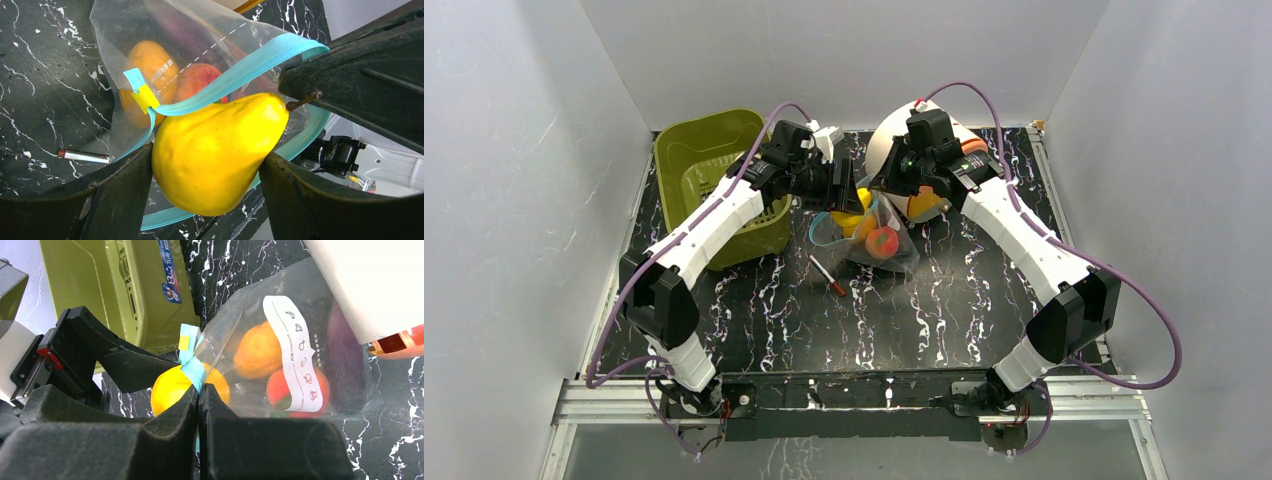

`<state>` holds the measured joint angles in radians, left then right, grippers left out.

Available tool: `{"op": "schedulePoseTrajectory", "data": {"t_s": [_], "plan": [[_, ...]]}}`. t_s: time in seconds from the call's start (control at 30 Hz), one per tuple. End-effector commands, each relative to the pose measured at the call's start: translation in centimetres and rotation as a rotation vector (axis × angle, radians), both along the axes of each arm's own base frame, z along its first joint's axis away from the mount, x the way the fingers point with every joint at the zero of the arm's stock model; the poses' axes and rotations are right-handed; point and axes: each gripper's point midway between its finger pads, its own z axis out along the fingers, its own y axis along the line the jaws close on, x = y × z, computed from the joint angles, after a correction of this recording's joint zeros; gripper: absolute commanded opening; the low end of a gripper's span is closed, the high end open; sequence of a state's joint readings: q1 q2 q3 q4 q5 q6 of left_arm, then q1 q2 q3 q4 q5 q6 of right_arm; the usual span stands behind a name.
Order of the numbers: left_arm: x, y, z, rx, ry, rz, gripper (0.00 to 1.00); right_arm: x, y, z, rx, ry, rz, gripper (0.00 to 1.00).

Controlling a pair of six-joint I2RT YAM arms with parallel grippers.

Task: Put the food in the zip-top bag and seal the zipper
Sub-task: Place the fake fruit in the zipper food storage bag.

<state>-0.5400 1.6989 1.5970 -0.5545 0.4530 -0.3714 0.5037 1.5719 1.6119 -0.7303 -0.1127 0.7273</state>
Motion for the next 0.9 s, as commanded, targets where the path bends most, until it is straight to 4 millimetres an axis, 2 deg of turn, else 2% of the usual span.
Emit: {"op": "schedulePoseTrajectory", "data": {"t_s": [0.0,0.1,0.33,0.43,0.57,0.67,0.77,0.87], "plan": [[-0.5,0.3,2.8,-0.02,-0.059,-0.005,0.74,0.6,0.6,4.4,0.074,-0.122,0.019,0.0],[-0.6,0.2,2.5,-0.017,-0.053,-0.015,0.8,0.6,0.6,4.5,0.073,-0.124,0.022,0.0],[-0.7,0.3,2.9,-0.021,-0.061,-0.021,0.8,0.5,0.6,4.7,0.071,-0.129,0.029,0.0],[0.0,0.9,3.9,0.01,-0.106,0.006,0.79,0.5,0.6,5.0,0.068,-0.135,0.033,0.0],[0.7,1.6,6.6,0.023,-0.204,0.024,0.77,0.3,0.4,5.1,0.057,-0.138,0.039,0.0],[0.8,2.6,7.3,0.056,-0.243,0.055,0.74,0.1,0.3,5.8,0.06,-0.153,0.043,0.0],[0.0,3.8,5.5,0.118,-0.236,0.038,0.66,0.0,0.2,6.5,0.063,-0.169,0.042,0.0],[-1.3,5.0,2.9,0.182,-0.197,0.011,0.59,-0.2,0.1,6.6,0.064,-0.173,0.041,0.0]]}}
